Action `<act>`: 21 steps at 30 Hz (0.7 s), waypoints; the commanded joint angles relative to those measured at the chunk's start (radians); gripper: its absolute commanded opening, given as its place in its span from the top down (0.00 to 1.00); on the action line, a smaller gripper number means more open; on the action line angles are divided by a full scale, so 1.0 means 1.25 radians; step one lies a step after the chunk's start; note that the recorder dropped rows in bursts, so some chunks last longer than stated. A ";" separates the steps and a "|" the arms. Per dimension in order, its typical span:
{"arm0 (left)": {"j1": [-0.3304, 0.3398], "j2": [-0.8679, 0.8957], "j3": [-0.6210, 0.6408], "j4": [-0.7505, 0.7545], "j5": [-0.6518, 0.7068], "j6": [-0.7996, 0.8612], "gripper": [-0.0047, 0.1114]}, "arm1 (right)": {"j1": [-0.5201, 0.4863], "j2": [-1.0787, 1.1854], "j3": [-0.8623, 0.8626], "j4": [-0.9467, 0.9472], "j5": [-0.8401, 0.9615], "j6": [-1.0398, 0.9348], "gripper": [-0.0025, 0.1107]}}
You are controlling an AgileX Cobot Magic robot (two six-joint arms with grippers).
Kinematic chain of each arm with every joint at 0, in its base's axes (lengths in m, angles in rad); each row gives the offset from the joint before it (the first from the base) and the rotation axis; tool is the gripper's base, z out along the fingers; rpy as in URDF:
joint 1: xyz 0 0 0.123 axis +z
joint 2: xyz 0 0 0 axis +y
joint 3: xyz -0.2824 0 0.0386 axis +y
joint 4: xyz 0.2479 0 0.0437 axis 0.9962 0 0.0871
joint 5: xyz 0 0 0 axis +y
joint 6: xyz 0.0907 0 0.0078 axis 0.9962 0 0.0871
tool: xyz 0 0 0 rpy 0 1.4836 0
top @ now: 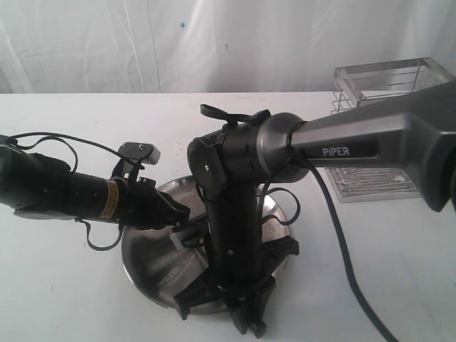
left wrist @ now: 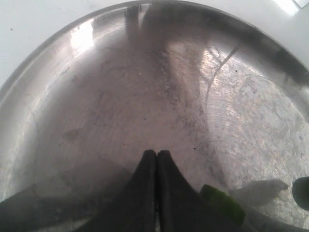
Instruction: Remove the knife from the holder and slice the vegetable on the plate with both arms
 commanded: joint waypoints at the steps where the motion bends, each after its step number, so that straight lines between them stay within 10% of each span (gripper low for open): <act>1: -0.004 0.001 0.018 0.020 0.017 0.013 0.96 | -0.009 0.001 -0.006 -0.006 -0.010 0.001 0.98; 21: -0.069 0.057 0.018 0.188 0.011 -0.139 0.96 | -0.025 0.001 -0.006 -0.016 -0.004 -0.049 0.98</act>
